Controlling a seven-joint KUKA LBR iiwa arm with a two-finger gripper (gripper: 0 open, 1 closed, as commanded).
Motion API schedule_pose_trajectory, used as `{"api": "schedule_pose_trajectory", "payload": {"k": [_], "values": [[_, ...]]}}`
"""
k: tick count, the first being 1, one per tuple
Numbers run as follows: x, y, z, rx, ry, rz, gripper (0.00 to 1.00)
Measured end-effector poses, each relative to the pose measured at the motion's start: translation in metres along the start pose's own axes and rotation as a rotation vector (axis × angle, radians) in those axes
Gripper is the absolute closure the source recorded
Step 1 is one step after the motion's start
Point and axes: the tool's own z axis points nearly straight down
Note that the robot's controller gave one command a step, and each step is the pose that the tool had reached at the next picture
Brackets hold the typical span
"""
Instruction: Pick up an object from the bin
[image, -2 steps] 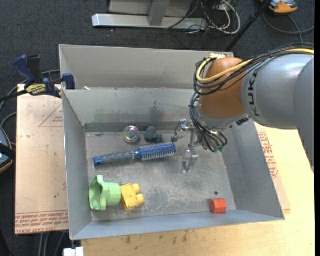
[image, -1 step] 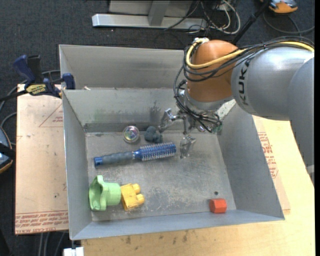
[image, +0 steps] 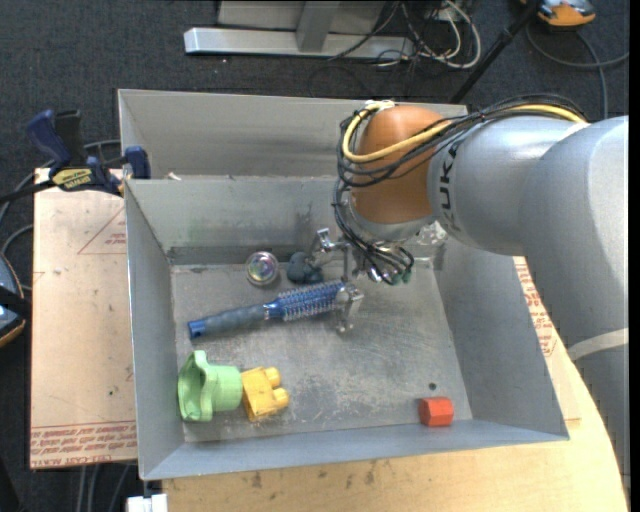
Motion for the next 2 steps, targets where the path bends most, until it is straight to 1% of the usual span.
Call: {"api": "schedule_pose_trajectory", "payload": {"k": [1, 2], "values": [[-0.002, 0.000, -0.002, 0.000, -0.009, 0.001, 1.00], [0.013, -0.002, -0.148, 0.001, -0.006, -0.074, 1.00]]}}
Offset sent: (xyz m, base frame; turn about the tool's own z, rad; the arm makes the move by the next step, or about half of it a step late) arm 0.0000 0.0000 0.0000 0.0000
